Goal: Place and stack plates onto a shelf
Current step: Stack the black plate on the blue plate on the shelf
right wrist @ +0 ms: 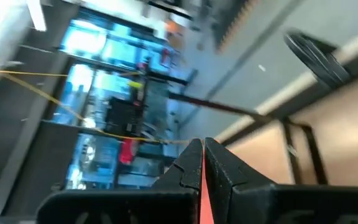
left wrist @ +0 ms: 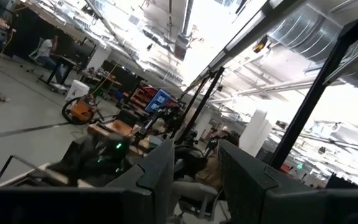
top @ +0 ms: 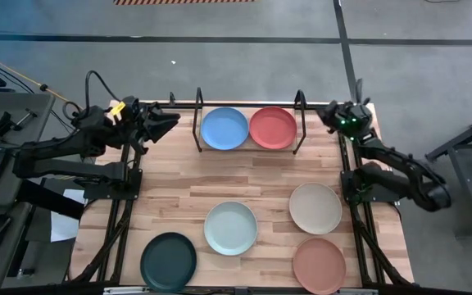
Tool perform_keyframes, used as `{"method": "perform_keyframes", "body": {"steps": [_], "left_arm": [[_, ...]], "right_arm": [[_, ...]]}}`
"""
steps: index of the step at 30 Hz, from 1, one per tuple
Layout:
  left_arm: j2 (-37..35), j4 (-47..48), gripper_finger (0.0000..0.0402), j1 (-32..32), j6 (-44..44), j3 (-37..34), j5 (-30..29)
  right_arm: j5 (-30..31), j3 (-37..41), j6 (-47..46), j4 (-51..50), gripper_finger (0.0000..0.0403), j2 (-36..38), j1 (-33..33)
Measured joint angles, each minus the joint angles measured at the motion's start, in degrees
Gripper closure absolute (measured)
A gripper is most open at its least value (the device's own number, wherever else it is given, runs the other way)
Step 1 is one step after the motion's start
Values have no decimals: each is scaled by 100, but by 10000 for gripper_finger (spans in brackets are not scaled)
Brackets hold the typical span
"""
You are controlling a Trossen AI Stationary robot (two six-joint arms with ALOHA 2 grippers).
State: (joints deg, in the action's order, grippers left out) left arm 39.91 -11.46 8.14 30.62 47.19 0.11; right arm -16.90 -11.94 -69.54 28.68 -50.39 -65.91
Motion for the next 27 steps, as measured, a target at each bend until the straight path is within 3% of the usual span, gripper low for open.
{"method": "perform_keyframes", "body": {"steps": [4,8,13,16,19,23,27], "left_arm": [[-92,312,289,-2,-40,-1,-146],[-135,436,289,-2,-45,1,-220],[-130,444,289,-4,-79,0,-224],[-130,550,289,-4,-78,1,-224],[-130,756,289,-4,-77,1,-213],[-131,1037,289,-4,-84,1,-211],[-130,1106,289,-4,-85,1,-211]], "right_arm": [[-255,-197,390,-34,403,717,-166],[-836,-942,1030,-21,403,1154,20],[-1812,-2145,2090,-98,403,1264,884],[-1968,-2733,2613,-489,403,1263,1647],[-1732,-3133,3206,-1119,403,1263,2473],[-717,-3371,4116,-2118,403,1259,3554],[259,-3379,4766,-2438,403,1231,4376]]}}
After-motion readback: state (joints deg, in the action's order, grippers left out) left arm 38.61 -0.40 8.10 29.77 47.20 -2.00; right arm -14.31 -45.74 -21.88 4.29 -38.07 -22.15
